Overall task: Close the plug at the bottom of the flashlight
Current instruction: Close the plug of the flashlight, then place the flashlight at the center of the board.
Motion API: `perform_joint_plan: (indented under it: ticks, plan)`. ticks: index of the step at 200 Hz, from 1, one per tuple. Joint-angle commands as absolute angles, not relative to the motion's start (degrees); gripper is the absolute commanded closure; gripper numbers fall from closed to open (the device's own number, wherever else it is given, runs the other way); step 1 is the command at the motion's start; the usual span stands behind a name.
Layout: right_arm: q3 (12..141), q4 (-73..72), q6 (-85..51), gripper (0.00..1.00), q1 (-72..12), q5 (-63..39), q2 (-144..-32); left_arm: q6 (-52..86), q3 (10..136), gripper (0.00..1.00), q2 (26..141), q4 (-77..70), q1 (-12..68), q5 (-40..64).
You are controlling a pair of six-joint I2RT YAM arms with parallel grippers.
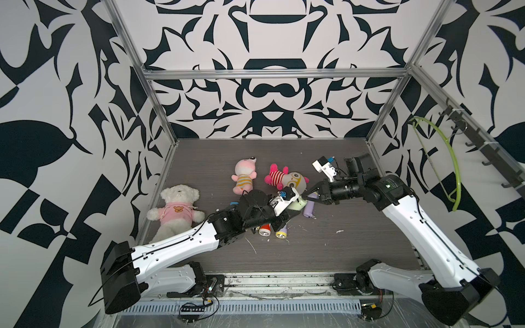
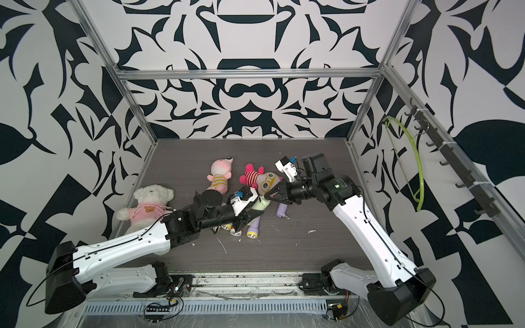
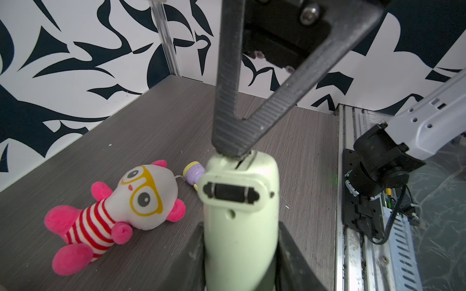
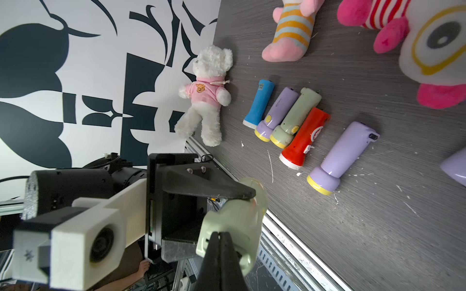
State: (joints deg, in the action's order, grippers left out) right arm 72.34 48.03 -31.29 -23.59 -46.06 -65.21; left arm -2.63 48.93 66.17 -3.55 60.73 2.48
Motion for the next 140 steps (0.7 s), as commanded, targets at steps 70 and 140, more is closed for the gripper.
perform_joint_plan:
  ticks: [70, 140]
  plan:
    - [66.11, 56.10, -25.05, 0.81, -22.12, -8.81, -55.85, 20.68, 53.96, 0.78, 77.76, 2.67, 60.82, -8.94]
    - [59.97, 54.93, -25.49, 0.80, -22.15, -3.25, -50.65, 38.49, 60.43, 0.79, 94.92, 6.22, 63.98, -12.18]
